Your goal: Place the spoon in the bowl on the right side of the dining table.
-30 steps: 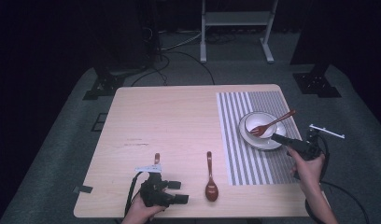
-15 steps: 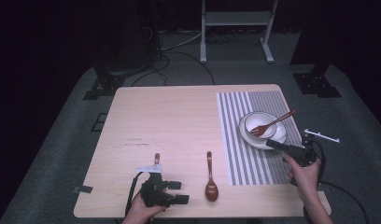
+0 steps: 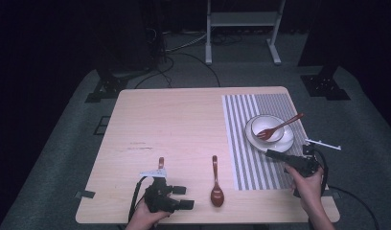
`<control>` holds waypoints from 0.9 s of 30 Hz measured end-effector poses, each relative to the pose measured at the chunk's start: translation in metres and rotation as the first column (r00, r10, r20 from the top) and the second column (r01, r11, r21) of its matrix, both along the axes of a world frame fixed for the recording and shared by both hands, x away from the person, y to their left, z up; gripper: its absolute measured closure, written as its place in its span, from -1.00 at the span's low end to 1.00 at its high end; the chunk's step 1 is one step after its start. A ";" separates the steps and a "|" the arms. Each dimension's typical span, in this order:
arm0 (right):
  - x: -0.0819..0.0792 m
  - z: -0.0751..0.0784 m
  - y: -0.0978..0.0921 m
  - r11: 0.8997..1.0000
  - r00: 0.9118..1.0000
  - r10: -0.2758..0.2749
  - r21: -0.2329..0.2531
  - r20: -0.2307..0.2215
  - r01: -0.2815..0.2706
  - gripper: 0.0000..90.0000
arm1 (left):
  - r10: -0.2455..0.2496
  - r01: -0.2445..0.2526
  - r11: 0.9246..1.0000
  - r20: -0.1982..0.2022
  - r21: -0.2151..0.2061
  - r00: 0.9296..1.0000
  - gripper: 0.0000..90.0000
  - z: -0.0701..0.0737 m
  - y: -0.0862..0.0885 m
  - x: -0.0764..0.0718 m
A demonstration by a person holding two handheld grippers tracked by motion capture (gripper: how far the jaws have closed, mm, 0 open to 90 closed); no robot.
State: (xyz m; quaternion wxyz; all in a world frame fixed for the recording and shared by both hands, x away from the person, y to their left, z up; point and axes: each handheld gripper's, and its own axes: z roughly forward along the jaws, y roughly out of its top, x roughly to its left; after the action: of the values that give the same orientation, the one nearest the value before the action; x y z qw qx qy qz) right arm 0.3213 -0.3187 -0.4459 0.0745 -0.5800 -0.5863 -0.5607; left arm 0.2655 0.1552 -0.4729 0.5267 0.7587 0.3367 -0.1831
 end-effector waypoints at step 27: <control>-0.019 -0.012 0.042 0.993 0.993 0.120 0.020 -0.020 -0.120 -0.03 | 0.006 -0.006 1.000 0.005 0.002 1.000 -0.88 0.001 0.002 0.000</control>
State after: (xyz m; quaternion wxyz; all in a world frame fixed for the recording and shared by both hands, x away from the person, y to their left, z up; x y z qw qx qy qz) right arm 0.3027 -0.2772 -0.4580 0.1195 -0.5489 -0.6141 -0.5544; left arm 0.2654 0.1573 -0.4718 0.5275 0.7586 0.3377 -0.1794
